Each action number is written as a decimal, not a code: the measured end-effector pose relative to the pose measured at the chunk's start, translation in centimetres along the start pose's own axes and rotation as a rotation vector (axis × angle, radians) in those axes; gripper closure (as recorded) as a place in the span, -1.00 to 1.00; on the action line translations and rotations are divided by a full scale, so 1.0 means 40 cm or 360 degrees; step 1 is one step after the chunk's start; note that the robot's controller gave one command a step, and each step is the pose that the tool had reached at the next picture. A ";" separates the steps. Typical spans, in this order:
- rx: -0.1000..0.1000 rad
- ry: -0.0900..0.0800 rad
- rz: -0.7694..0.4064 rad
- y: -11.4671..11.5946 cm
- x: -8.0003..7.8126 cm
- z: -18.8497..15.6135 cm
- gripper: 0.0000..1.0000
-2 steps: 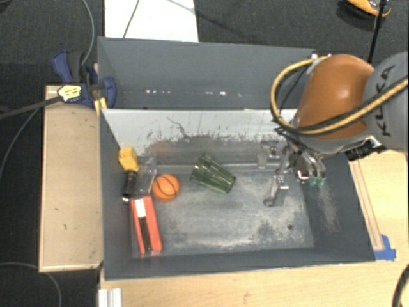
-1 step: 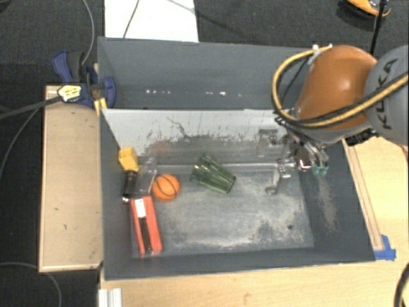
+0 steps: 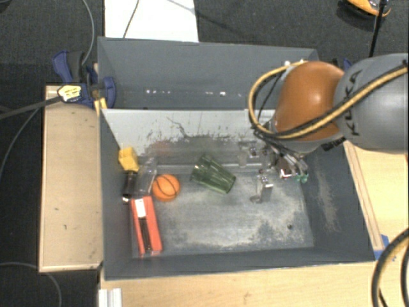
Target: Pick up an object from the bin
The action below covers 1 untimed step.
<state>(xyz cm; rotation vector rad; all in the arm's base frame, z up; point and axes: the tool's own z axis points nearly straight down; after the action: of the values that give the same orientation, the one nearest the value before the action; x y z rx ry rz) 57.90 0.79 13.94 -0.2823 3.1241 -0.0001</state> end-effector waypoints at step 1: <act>0.0000 -0.0008 0.0130 0.067 -0.014 0.065 -1.00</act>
Offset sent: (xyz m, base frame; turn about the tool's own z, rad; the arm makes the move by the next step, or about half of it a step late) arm 0.0100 0.0407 -0.0694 -0.0256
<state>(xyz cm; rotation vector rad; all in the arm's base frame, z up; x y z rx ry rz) 57.98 3.52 11.32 -0.1543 3.1278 0.0005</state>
